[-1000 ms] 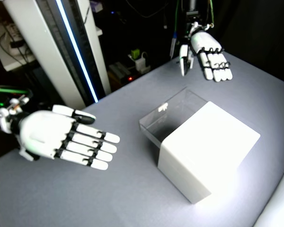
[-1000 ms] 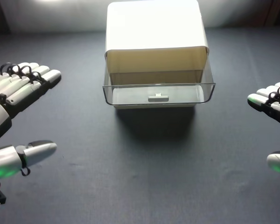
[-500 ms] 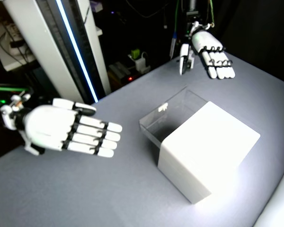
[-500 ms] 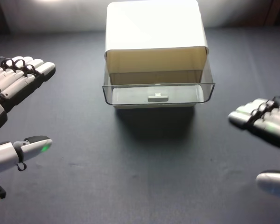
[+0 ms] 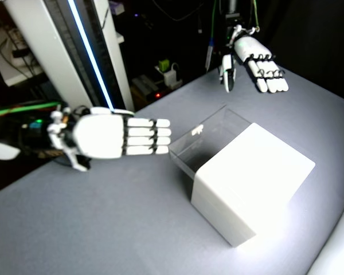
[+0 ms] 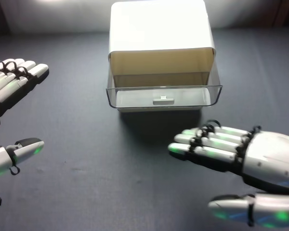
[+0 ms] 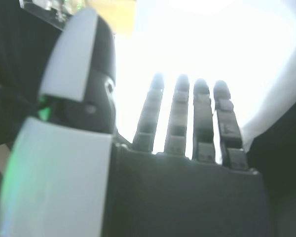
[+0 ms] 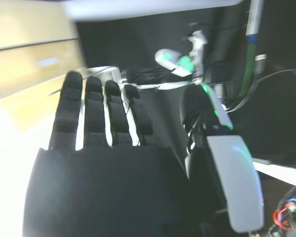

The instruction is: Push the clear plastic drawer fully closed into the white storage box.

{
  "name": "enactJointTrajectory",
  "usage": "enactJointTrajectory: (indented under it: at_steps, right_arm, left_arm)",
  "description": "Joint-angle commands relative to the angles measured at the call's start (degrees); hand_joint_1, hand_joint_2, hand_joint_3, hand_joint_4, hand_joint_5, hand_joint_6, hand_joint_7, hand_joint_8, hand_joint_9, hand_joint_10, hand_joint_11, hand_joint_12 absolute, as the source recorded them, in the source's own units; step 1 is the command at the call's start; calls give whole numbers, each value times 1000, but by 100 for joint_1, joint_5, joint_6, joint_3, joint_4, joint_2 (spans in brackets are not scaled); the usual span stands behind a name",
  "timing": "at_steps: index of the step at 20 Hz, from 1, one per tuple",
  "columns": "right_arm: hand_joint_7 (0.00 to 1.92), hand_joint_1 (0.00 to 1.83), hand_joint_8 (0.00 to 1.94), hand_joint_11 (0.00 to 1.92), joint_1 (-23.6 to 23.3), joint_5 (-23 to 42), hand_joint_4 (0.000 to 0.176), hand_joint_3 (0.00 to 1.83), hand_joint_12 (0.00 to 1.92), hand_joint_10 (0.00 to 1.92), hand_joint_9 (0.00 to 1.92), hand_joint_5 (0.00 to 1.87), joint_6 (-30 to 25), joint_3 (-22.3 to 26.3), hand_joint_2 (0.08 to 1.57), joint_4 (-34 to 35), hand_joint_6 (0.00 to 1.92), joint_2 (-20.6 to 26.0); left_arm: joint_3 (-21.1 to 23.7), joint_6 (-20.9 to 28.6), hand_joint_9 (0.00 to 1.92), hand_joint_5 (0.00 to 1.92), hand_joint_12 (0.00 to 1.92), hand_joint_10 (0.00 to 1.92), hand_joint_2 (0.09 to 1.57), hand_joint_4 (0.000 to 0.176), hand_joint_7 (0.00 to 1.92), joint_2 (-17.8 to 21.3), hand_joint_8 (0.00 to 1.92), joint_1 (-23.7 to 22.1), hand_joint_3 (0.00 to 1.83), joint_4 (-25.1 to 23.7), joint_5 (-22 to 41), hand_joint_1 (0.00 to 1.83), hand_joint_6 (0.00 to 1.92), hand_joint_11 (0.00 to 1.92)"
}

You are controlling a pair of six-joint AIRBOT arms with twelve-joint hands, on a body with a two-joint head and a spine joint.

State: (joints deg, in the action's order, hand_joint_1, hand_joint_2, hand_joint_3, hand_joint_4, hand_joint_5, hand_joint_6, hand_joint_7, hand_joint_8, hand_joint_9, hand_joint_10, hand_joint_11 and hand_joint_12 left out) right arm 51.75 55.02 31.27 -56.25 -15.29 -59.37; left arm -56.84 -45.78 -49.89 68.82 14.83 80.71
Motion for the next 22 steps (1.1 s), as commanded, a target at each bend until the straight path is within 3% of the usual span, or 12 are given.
enactJointTrajectory:
  at_steps: [1, 3, 5, 12, 16, 17, 19, 21, 22]
  right_arm:
    - [24, 239, 5, 0, -133, 589, 0, 4, 163, 2, 7, 81, -56, -41, 1421, 26, 10, -60]
    - [38, 337, 3, 0, -280, 528, 0, 0, 24, 8, 35, 70, -56, -148, 1394, 4, 4, -202]
    - [6, 282, 0, 0, -382, 504, 0, 6, 0, 3, 8, 5, -56, -242, 1412, 3, 0, -316]
    - [0, 283, 0, 0, -720, 457, 0, 0, 0, 0, 0, 0, -56, -455, 1402, -49, 0, -562]
    - [0, 227, 0, 12, -966, 366, 0, 2, 9, 0, 0, 0, -55, -562, 1413, -188, 0, -710]
    - [0, 191, 0, 11, -1002, 354, 0, 5, 12, 0, 0, 0, -55, -580, 1419, -201, 0, -728]
    - [1, 287, 0, 19, -1056, 349, 0, 0, 27, 0, 0, 61, -52, -607, 1410, -207, 21, -740]
    - [0, 347, 0, 0, -1076, 349, 0, 2, 14, 0, 0, 14, -8, -621, 1404, -213, 1, -739]
    - [0, 352, 0, 0, -1096, 349, 0, 3, 2, 0, 0, 2, 10, -629, 1406, -213, 0, -738]
  left_arm:
    - [11, 17, 0, 0, 0, 0, 1260, 39, 0, 13, 0, 4, 3, 57, 760, 708, 0, 0]
    - [12, 17, 0, 0, 0, 0, 1270, 24, 0, 13, 0, 21, 5, 79, 775, 749, 0, 0]
    - [12, 17, 0, 0, 0, 0, 1279, 16, 0, 11, 0, 21, 7, 85, 775, 772, 0, 0]
    - [14, 18, 0, 0, 0, 0, 1286, 27, 0, -1, 0, 31, 5, 104, 757, 737, 0, 0]
    - [10, 18, 0, 0, 0, 0, 1302, 24, 0, 3, 0, 32, 7, 109, 759, 564, 0, 0]
    - [10, 18, 0, 0, 0, 0, 1303, 40, 0, 2, 0, 32, 7, 109, 759, 561, 0, 0]
    - [7, 18, 0, 0, 0, 0, 1302, 41, 0, 1, 0, 32, 4, 109, 755, 593, 0, 0]
    - [8, 18, 0, 0, 0, 0, 1300, 24, 0, 1, 0, 33, 1, 109, 756, 655, 0, 0]
    - [8, 18, 0, 0, 0, 0, 1299, 37, 0, 1, 0, 37, 0, 109, 757, 650, 0, 0]
